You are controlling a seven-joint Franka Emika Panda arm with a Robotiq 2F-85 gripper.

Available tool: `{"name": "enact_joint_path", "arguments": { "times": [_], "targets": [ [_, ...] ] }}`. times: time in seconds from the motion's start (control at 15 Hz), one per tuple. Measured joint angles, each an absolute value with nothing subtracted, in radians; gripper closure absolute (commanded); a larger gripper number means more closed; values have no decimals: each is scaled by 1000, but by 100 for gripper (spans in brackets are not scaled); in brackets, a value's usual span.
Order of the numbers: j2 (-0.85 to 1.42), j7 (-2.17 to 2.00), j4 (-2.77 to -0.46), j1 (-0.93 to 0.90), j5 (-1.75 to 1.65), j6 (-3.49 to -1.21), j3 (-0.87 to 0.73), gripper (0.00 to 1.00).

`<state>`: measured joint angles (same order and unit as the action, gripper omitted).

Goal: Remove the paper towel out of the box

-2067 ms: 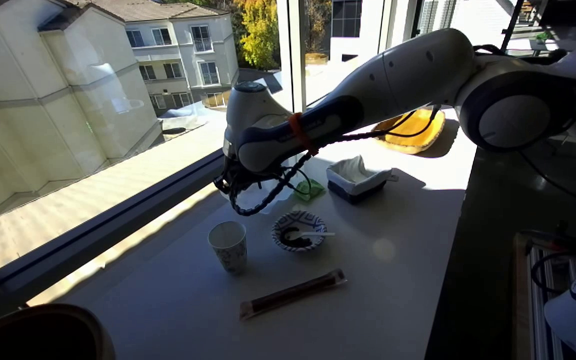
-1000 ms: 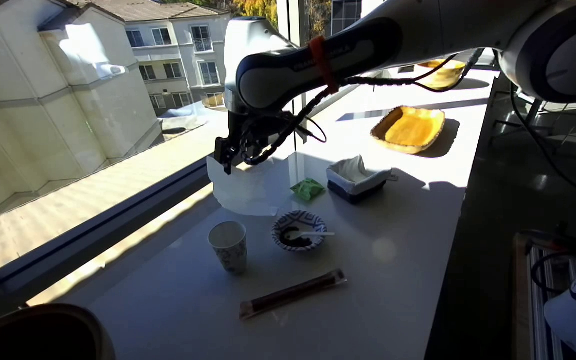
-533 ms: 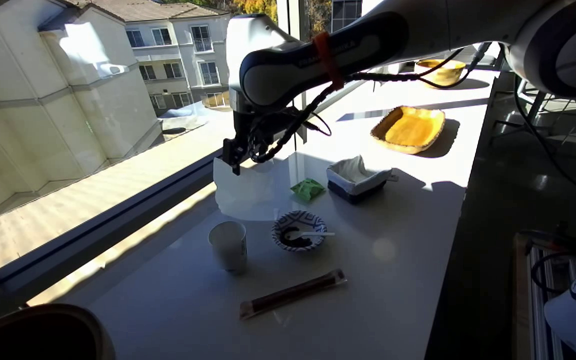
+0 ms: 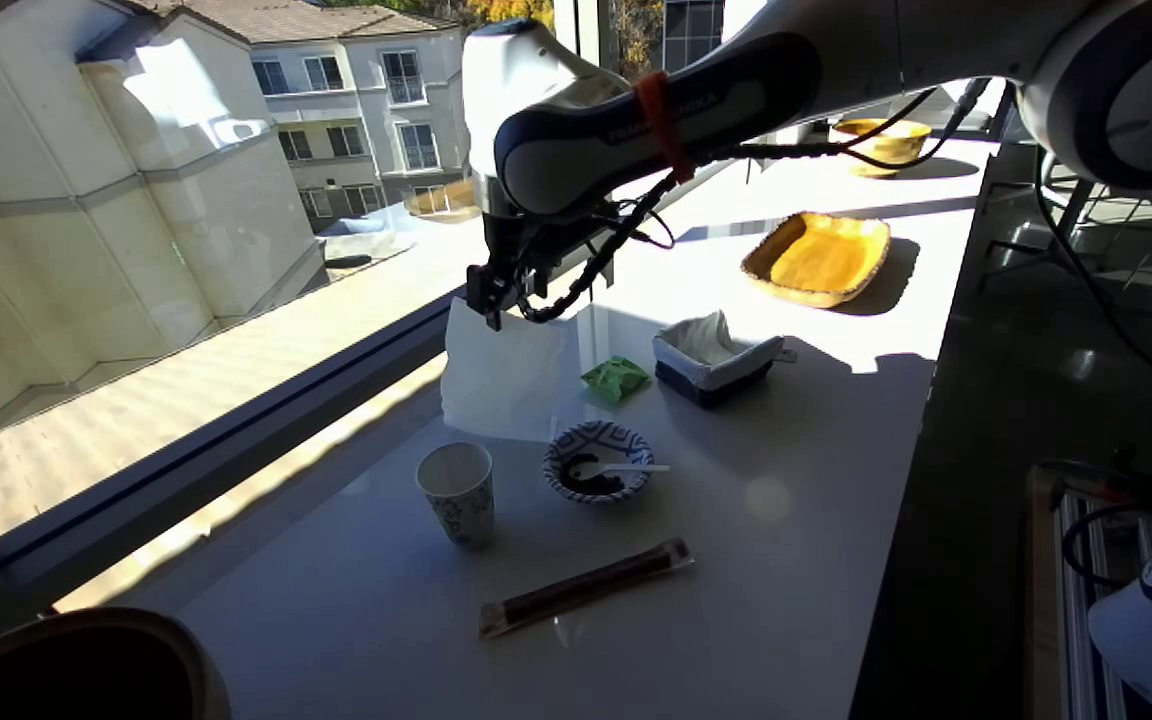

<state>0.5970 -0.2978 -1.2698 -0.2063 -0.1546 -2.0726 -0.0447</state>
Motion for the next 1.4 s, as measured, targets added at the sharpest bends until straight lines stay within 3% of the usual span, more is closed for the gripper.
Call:
{"name": "enact_joint_path", "arguments": {
  "times": [0.93, 1.4],
  "targets": [
    [453, -380, -1453, -202, -327, -2060, -94, 0],
    [297, -302, -1581, -158, -119, -2266, 14, 0]
  ]
}}
